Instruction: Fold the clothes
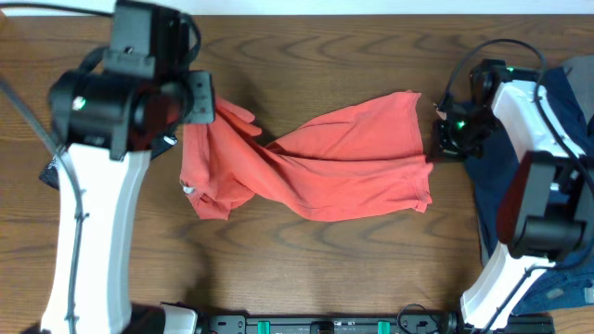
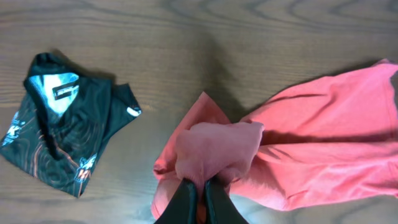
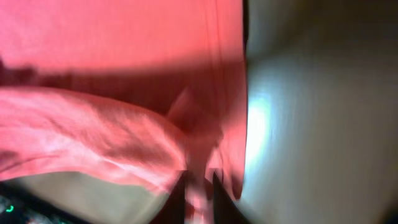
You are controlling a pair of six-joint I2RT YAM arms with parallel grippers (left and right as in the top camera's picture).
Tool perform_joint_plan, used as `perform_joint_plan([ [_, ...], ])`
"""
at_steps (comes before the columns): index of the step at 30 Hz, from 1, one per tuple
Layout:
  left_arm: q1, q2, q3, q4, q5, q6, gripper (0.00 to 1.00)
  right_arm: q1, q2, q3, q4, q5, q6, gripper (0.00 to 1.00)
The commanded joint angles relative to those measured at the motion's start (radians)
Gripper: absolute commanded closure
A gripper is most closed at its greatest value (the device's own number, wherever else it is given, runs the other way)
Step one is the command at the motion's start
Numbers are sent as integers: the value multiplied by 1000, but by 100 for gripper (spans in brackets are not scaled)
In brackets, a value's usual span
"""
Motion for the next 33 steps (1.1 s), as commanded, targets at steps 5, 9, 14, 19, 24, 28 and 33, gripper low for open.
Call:
perform_joint_plan([
  [5,4,92,-4,71,-1,2,95,16,-17,48,102,-79,107,56],
  [9,4,100,-4,76,-1,2,94,18,-72,74,28,-73,99,56],
  [14,5,99,-4,75,-1,2,94,55,-86,59,-53,30,60,57],
  [19,4,100,-4,68,-1,2,94,116,-86,-34,-30,72,114,55],
  [24,4,100,-4,53,-1,2,94,140,-86,-121,69,108,281,55],
  [28,4,100,-4,52,-1,2,94,158,-86,-159,185,122,285,56],
  [33,4,100,-4,47,-1,2,94,167,-86,-157,216,161,281,59],
])
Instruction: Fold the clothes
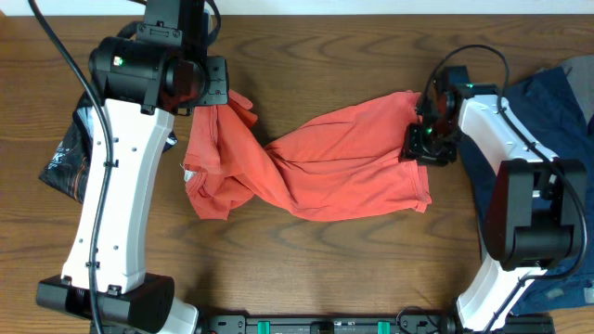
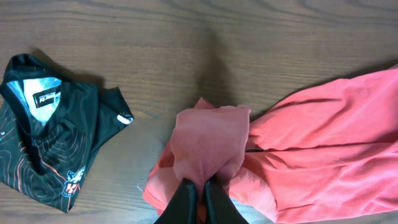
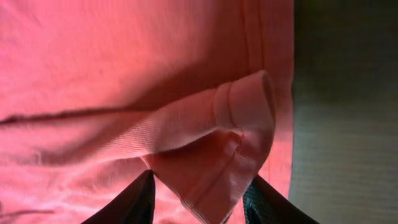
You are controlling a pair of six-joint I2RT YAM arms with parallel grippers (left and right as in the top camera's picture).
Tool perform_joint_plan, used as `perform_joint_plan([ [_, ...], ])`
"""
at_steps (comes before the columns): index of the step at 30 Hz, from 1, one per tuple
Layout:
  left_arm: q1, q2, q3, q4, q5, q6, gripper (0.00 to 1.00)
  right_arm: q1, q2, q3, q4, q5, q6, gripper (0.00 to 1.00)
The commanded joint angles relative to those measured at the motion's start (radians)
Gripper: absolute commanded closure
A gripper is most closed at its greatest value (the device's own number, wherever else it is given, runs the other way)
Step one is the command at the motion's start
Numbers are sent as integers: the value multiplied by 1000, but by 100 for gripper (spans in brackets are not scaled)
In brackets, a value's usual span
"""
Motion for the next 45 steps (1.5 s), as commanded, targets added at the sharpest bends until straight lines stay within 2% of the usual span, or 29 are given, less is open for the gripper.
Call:
perform_joint_plan([
  [1,4,-12,-2,-4,-2,2,94,14,-8,-3,1,35,26,60],
  [5,4,-12,-2,-4,-2,2,94,16,-8,-3,-3,36,39,67],
  [7,4,-12,-2,-5,-2,2,94,16,-8,-3,-10,36,50,79],
  [9,4,-12,-2,-5,-2,2,94,16,-8,-3,-16,44,61,98],
  [10,4,-12,-2,-5,-2,2,94,16,-8,-3,-22,50,68,99],
  [17,7,-23,-2,-13,-2,2,94,-5,-57,55,-113,34,35,99],
  [26,95,-183,2,0,-2,1,94,-126,-278,428,-371,-67,-105,99],
  [30,168,-283,2,10,-2,-26,94,-159,-367,527,-460,-66,-174,99],
  [37,292,-454,2,32,-1,-68,94,-246,-517,581,-479,-44,-177,99],
  [45,332,-575,2,38,-1,-68,94,-413,-626,658,-479,-61,-162,99],
])
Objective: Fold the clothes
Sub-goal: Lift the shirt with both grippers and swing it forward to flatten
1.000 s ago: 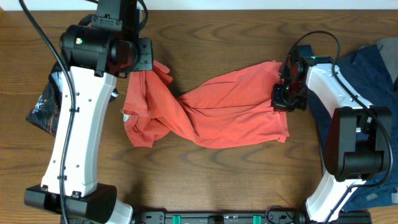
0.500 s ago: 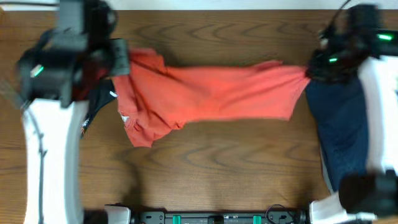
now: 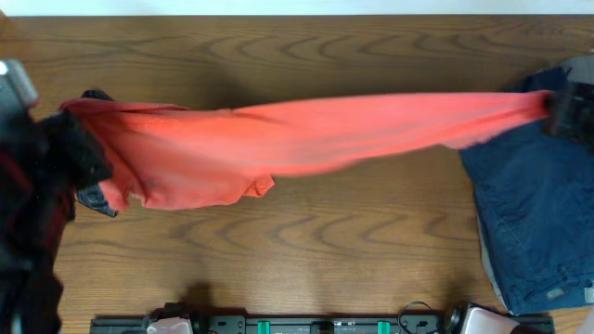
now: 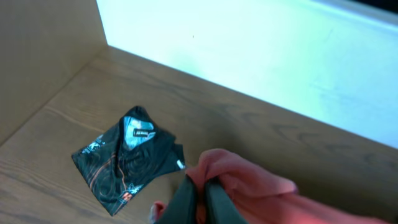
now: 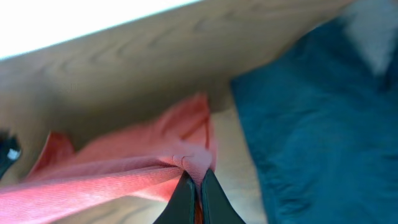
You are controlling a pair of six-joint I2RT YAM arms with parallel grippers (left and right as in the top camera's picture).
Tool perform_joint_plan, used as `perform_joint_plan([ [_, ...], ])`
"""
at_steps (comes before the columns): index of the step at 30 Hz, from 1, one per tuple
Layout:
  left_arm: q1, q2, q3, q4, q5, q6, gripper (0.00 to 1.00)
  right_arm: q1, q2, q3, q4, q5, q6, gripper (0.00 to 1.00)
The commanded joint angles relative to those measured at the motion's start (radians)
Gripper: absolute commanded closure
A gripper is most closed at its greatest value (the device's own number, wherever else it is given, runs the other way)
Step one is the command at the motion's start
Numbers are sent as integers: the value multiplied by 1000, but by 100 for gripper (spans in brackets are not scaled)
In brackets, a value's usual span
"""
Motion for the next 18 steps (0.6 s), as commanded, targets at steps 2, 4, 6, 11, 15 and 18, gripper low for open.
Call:
perform_joint_plan([
  [2,10,-34,5,19,-4,-24,94,-36,-48,47,6,-11,-8,99],
  [4,10,-30,5,24,14,-31,94,-32,-42,46,10,-11,-9,99],
  [6,10,-11,5,34,74,-31,94,-22,-26,46,6,-17,-12,99],
  [11,10,102,5,52,175,-30,94,17,68,46,16,-65,-19,99],
  [15,10,255,5,68,179,-24,94,85,182,46,57,-66,-47,99],
  [18,10,375,5,123,196,-17,94,139,277,46,150,-62,-44,99],
])
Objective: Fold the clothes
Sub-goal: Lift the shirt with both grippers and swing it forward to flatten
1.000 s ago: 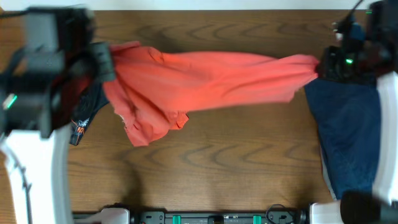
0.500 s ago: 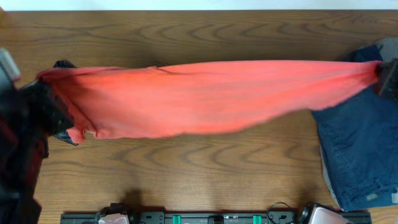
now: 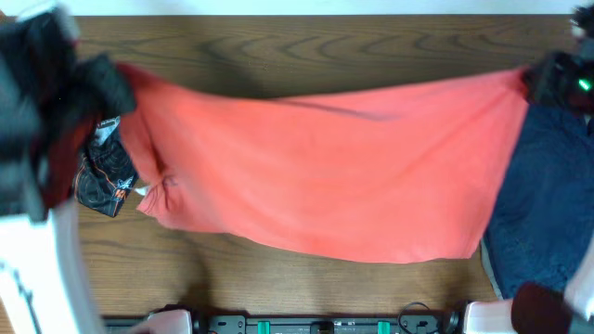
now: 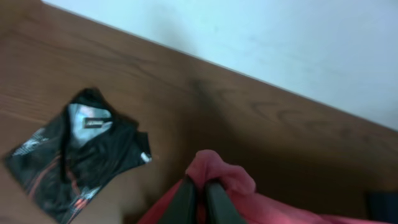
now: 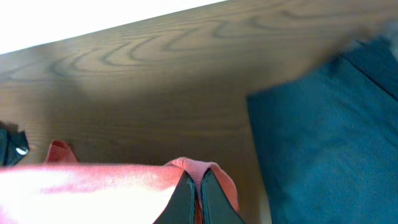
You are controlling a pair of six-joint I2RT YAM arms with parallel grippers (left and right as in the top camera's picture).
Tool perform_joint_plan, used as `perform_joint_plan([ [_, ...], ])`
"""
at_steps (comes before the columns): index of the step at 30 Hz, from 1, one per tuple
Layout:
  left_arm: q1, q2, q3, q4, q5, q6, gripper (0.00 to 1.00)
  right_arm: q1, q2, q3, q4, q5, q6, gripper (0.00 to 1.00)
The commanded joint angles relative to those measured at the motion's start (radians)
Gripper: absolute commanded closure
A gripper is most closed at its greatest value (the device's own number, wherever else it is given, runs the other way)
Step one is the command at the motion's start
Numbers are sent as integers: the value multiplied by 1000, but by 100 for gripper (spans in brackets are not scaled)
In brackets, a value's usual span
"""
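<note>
A red shirt (image 3: 334,167) hangs spread wide over the table, held up by both arms. My left gripper (image 4: 200,193) is shut on its left corner (image 4: 217,168), near the overhead view's top left (image 3: 121,79). My right gripper (image 5: 199,186) is shut on the other corner (image 5: 196,167), at the top right (image 3: 529,83). The shirt's lower edge sags toward the table's front, with a bunched bit (image 3: 162,195) at the left.
A black patterned garment (image 4: 74,155) lies crumpled on the wooden table (image 3: 278,37) at the left, partly under the shirt (image 3: 102,176). A dark blue garment (image 5: 323,130) lies at the right edge (image 3: 548,204). A pale wall (image 4: 280,43) borders the table's far side.
The shirt was pulled into a narrow band between the two raised grippers. Now it hangs opened out as a broad sheet, both grippers still shut on its corners.
The red shirt lay twisted on the table, my left gripper shut on a fold at its left. The right gripper, shut on the right hem, then stood open over it. Later both held the shirt stretched in the air, and now it is spread wide.
</note>
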Motion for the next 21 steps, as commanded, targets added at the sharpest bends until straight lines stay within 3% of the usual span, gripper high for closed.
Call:
perform_joint_plan([
  [1,6,124,3,67,43,16,94,58,92,6,98,-8,1,99],
  [8,6,273,10,498,61,-14,94,87,177,14,533,-6,172,99],
  [13,12,260,129,708,62,-92,94,76,137,105,682,90,317,99],
  [17,37,258,312,697,62,-95,94,60,108,195,658,192,320,99],
  [21,68,248,390,560,106,-94,94,39,105,217,524,194,267,99],
])
